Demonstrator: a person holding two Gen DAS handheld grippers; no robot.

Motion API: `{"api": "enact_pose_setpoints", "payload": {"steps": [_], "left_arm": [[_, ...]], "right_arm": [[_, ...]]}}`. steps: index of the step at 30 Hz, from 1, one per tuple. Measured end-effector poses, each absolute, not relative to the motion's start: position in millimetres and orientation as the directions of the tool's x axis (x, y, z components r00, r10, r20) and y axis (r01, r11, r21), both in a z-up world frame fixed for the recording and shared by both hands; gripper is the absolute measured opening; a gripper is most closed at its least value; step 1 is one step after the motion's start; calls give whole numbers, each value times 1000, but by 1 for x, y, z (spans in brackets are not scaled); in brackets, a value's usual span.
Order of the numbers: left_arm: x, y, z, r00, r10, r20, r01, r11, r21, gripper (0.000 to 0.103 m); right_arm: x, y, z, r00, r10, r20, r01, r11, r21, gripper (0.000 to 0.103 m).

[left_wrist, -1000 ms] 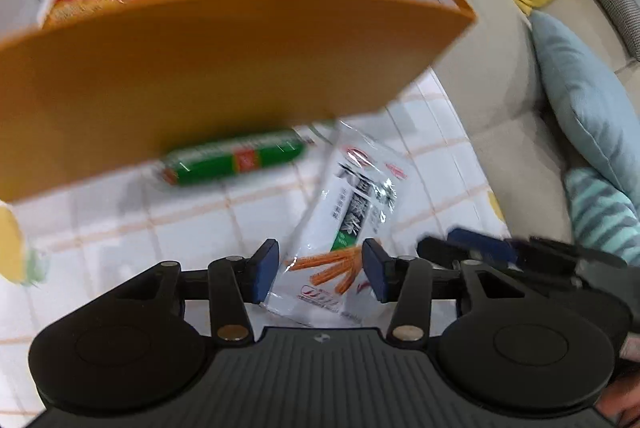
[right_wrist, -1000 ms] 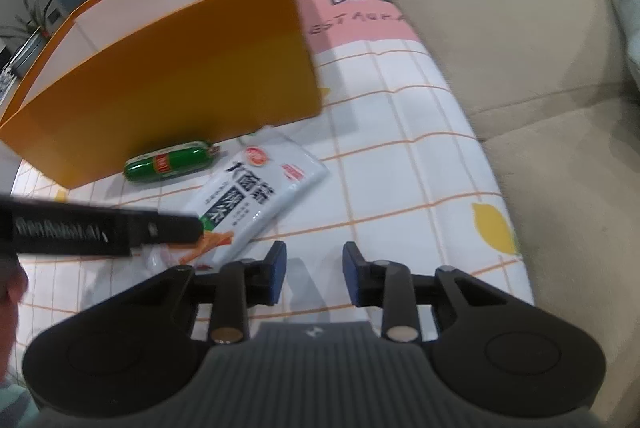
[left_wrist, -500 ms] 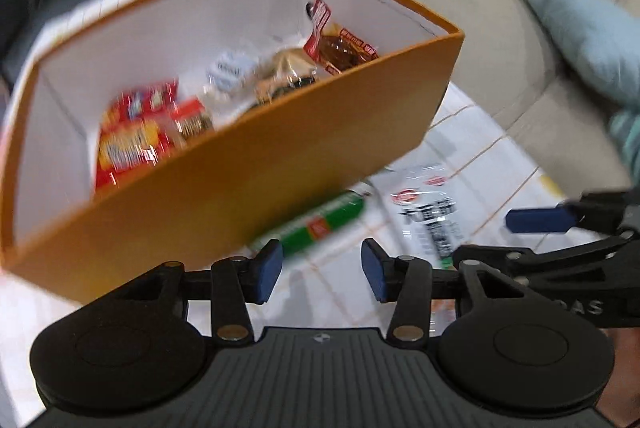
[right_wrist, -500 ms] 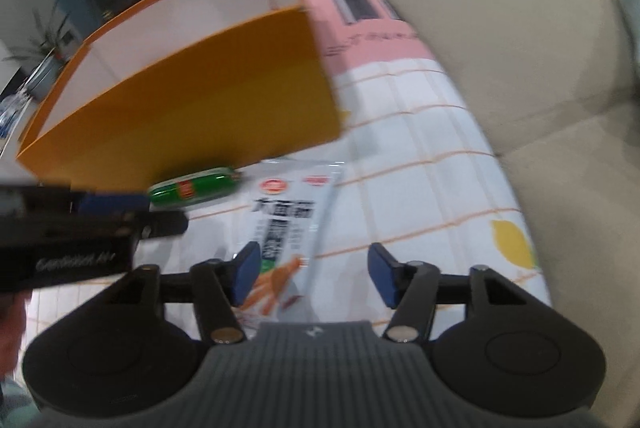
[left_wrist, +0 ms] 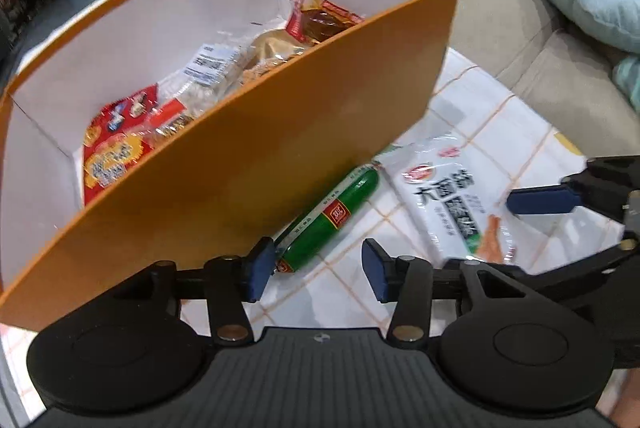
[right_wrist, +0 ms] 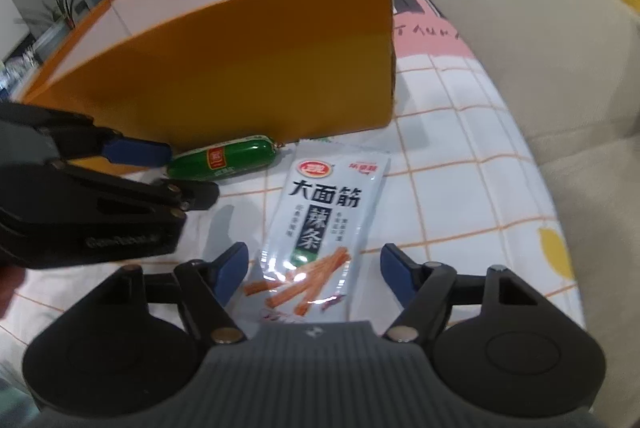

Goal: Organize snacks
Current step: 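Grasp the green sausage with the left gripper while the right grasps the spicy-stick packet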

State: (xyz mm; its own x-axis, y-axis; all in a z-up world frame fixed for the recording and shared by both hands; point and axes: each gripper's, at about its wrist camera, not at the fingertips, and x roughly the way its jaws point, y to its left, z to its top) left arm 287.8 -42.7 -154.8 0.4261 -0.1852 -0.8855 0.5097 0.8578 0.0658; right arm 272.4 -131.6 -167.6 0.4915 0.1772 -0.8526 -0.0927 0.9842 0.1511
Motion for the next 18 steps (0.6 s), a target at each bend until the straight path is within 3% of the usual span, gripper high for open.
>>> {"api": "enact_pose_setpoints", "payload": {"steps": [2,6,12,18], "left_arm": [[286,-43,-151,388,-222,-894,509,860,8,44],[285,-42,-148,343,-268,-900,500,863,-67,42],[294,-55,-146,410,-240,-880,546,837,26,43],[310,-67,-159,368,-222,-903,584,811,39,43]], "right_arm": [[271,-138,-167,495,163,-853,-78,987,144,68],[269,-151,-165,504,103,-857,-43,995,95,68],[268,-159,-157,525,157,-836,-45,987,157,68],[264,-144,-160,513,192,-837,-108,981,159,68]]}}
